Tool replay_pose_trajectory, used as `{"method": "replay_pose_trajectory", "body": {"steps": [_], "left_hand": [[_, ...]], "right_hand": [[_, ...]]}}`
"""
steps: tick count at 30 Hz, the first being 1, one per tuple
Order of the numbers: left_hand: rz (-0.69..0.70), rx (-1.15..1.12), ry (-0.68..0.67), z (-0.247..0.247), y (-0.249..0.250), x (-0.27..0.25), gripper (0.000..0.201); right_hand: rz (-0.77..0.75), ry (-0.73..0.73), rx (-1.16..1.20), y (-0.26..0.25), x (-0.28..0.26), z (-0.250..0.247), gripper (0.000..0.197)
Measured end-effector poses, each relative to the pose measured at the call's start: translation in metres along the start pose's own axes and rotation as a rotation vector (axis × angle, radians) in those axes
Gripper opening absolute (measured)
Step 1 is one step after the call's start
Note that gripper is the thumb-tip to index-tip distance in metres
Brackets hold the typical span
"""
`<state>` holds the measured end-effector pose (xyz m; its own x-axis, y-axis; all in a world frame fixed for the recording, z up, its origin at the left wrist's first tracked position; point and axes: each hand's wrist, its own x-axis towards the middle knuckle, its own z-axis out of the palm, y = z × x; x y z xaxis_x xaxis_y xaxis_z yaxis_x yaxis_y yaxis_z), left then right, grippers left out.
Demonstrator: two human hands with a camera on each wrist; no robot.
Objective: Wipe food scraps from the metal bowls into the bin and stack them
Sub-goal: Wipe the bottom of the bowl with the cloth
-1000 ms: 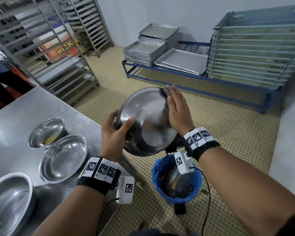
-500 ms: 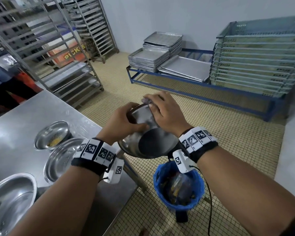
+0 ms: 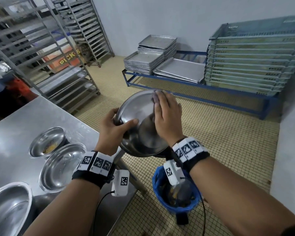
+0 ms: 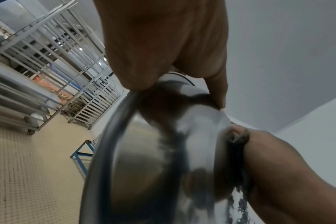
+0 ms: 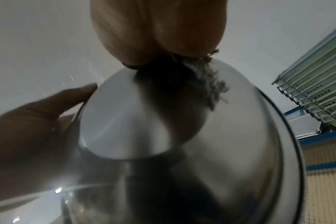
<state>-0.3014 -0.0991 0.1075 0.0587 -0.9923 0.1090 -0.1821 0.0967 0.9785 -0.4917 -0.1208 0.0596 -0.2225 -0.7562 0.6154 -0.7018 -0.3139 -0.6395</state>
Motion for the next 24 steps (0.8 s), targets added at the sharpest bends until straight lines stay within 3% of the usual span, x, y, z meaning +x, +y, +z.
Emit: {"method": "replay_pose_trajectory", "body": {"steps": [2, 5, 7, 10, 13, 16, 19, 21, 24], "left_hand": [[-0.004, -0.048, 0.045, 0.004, 0.005, 0.000, 0.045], [0.002, -0.156, 0.124, 0.004, 0.014, 0.003, 0.040], [0.014, -0.156, 0.124, 0.003, 0.016, 0.002, 0.040], [0.008, -0.157, 0.067, 0.006, 0.008, -0.007, 0.039], [-0.012, -0.203, 0.063, 0.010, 0.004, -0.015, 0.036], [-0.021, -0.247, 0.114, 0.000, 0.003, -0.011, 0.039], [-0.041, -0.300, 0.162, -0.013, 0.000, -0.010, 0.045], [-0.040, -0.332, 0.167, -0.017, -0.002, -0.013, 0.041], [-0.041, -0.356, 0.150, -0.016, -0.003, -0.016, 0.045]], "right_hand": [[-0.088, -0.020, -0.065, -0.004, -0.005, 0.001, 0.053], [-0.274, -0.163, -0.140, -0.005, -0.061, 0.010, 0.057], [-0.238, -0.159, -0.156, -0.004, -0.073, 0.015, 0.058], [-0.118, -0.060, -0.132, -0.019, -0.021, 0.008, 0.054], [-0.106, -0.012, -0.126, -0.026, 0.017, 0.000, 0.049], [-0.174, -0.005, -0.052, -0.011, -0.016, 0.005, 0.052], [-0.056, -0.100, 0.137, 0.006, -0.048, 0.009, 0.057], [0.039, -0.111, 0.228, 0.008, -0.037, 0.009, 0.057], [0.011, -0.072, 0.188, 0.006, -0.003, 0.003, 0.055]]}}
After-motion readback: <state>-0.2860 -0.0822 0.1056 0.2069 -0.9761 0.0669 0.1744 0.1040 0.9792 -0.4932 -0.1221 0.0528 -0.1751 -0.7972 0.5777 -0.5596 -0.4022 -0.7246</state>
